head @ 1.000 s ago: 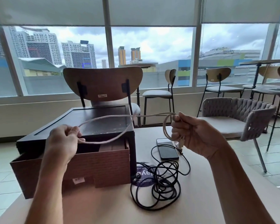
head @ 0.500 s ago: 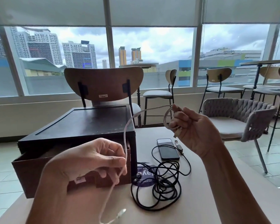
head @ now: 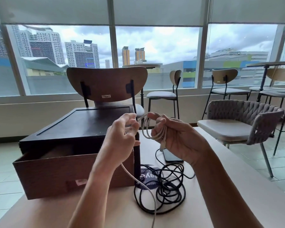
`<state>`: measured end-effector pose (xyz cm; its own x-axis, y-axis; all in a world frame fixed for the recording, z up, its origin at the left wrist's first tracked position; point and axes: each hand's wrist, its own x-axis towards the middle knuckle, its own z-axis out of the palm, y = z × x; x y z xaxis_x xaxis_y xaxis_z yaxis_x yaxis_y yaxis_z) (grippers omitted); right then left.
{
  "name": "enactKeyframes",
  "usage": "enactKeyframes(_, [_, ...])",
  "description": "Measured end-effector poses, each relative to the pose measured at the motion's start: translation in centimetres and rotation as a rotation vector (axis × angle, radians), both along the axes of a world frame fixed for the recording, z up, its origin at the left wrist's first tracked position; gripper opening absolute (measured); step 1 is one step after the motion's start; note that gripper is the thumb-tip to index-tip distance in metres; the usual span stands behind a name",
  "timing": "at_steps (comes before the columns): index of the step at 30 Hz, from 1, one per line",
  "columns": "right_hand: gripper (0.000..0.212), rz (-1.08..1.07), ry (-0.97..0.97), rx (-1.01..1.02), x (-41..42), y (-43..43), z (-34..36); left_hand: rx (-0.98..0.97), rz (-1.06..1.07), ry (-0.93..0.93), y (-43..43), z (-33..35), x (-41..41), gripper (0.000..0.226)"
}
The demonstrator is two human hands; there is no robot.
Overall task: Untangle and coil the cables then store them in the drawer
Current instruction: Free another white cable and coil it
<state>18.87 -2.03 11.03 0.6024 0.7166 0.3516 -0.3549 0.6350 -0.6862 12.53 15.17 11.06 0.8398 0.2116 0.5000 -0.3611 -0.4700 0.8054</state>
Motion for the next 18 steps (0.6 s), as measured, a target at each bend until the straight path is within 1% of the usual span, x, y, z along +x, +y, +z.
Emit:
enactKeyframes(2, [0.036, 0.015, 0.036, 0.036, -0.1, 0.4, 0.0, -0.079, 0.018, -0.006, -0.7, -0.5, 0.5, 0.027])
enactKeyframes(4, [0.036, 0.033, 0.095, 0.108, -0.1, 0.6, 0.0, -0.068, 0.056, -0.009, -1.3, -1.0, 0.7, 0.024])
enactKeyframes(5, [0.036, 0.023, 0.124, 0.147, 0.0, 0.7, 0.1, -0.01, 0.087, -0.007, -1.5, -1.3, 0.8, 0.023])
enactKeyframes(7, [0.035, -0.048, 0.153, 0.212, 0.3, 0.6, 0.2, 0.177, 0.114, 0.049, -1.8, -1.7, 0.8, 0.021])
enactKeyframes(8, [0.034, -0.117, 0.141, 0.224, 0.4, 0.5, 0.2, 0.247, 0.086, 0.107, -1.9, -1.8, 0.8, 0.02])
enactKeyframes(9, [0.032, -0.207, 0.115, 0.214, 0.5, 0.4, 0.3, 0.271, 0.037, 0.176, -2.1, -1.9, 0.6, 0.019])
enactKeyframes(12, [0.029, -0.477, 0.019, 0.117, 1.0, 0.2, -0.1, 0.253, -0.103, 0.334, -2.8, -1.4, 0.0, 0.013])
enactKeyframes(15, [0.021, -0.753, -0.106, -0.019, 0.9, 0.1, -0.3, 0.46, -0.156, 0.396, -3.2, -0.8, -0.9, 0.014])
enactKeyframes(16, [0.02, -0.86, -0.187, -0.084, 0.7, 0.1, -0.4, 0.497, -0.16, 0.406, -3.2, -0.6, -1.3, 0.013])
enactKeyframes(18, [0.023, -1.015, -0.348, -0.174, 0.5, 0.1, -0.5, 0.485, -0.168, 0.422, -2.9, -0.2, -1.6, 0.01])
